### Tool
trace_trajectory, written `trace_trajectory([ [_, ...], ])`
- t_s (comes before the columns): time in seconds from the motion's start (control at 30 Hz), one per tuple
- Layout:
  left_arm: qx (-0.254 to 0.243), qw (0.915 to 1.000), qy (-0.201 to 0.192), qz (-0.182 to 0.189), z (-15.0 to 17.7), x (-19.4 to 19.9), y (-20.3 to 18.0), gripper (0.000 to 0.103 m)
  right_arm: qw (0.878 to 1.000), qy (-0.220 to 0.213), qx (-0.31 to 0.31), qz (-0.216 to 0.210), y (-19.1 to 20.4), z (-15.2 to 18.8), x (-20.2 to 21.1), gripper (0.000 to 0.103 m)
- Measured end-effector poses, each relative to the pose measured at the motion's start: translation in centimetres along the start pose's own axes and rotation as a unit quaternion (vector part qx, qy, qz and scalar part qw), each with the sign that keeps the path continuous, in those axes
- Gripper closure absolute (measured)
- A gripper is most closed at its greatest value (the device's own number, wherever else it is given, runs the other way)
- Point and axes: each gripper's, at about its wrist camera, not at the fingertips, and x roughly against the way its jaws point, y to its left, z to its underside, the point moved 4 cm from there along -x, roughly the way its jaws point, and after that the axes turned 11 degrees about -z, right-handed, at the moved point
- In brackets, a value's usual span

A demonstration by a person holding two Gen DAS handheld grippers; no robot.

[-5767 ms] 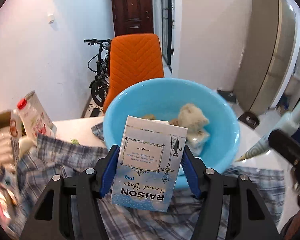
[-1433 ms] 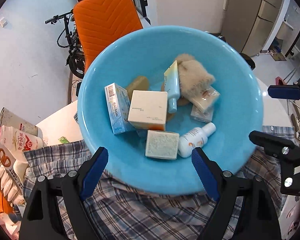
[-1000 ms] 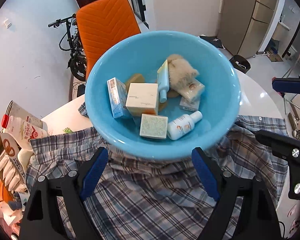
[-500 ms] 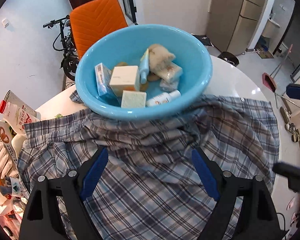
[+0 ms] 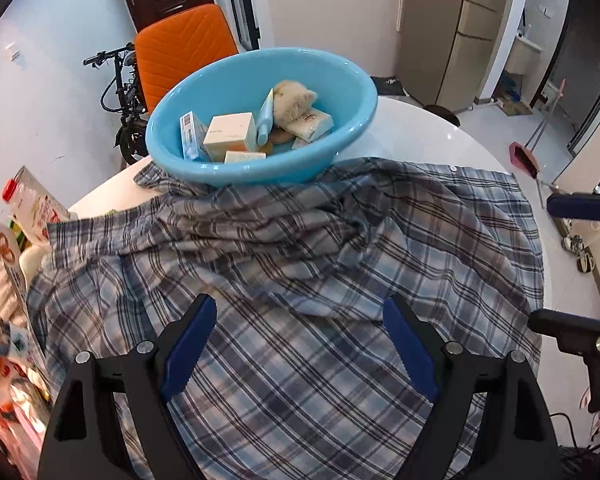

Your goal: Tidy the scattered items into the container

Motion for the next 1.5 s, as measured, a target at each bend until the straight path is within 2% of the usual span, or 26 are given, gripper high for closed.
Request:
trace_trajectory([
  [0.13,0.005,1.0000,-0.002,0.004,2.6,0.1,-0.4,0.016,0.998,-0.012,-0.031,-0.053,0.9,2.0,-0.1,0.021],
  [0.2,0.001,1.0000,-0.003,-0.002,3.7,0.1,-0.7,0.016,0.998,-0.022,-0.035,-0.057,1.3,2.6,-0.2,0.021],
  [0.33,0.013,0.9999,-0.008,-0.003,5.4,0.1,-0.5,0.016,0.997,-0.061,-0.034,-0.039,1.8,3.0,-0.5,0.021],
  [0.47,0.055,0.9984,-0.012,0.003,7.4,0.2,0.0,0.016,0.991,-0.110,-0.070,-0.027,1.3,3.8,-0.9,0.019],
  [0.67,0.121,0.9916,-0.046,-0.003,10.2,1.6,0.9,0.016,0.981,-0.166,-0.093,0.034,0.9,4.9,-1.6,0.018],
  [0.87,0.139,0.9880,-0.059,-0.033,12.7,1.5,0.5,0.016,0.973,-0.198,-0.112,0.043,0.9,6.8,-1.9,0.018],
  [0.93,0.146,0.9873,-0.059,-0.022,13.6,1.7,0.2,0.016,0.971,-0.205,-0.116,0.029,1.1,7.5,-2.1,0.018],
  [1.0,0.158,0.9849,-0.068,0.011,14.5,2.2,-0.4,0.016,0.971,-0.203,-0.121,0.024,1.1,8.1,-2.8,0.018],
  [1.17,0.161,0.9809,-0.110,-0.011,15.9,3.1,-1.8,0.016,0.963,-0.235,-0.118,0.053,1.8,9.4,-2.8,0.018],
  [1.3,0.172,0.9794,-0.106,0.013,16.8,1.6,-2.7,0.016,0.959,-0.253,-0.104,0.073,3.1,10.3,-2.8,0.018],
  [1.43,0.162,0.9801,-0.113,-0.019,18.0,0.4,-3.4,0.016,0.961,-0.253,-0.091,0.069,4.0,11.7,-3.2,0.014],
  [1.5,0.162,0.9796,-0.117,-0.023,18.7,-0.3,-3.6,0.016,0.956,-0.275,-0.075,0.063,4.4,12.6,-3.1,0.011],
])
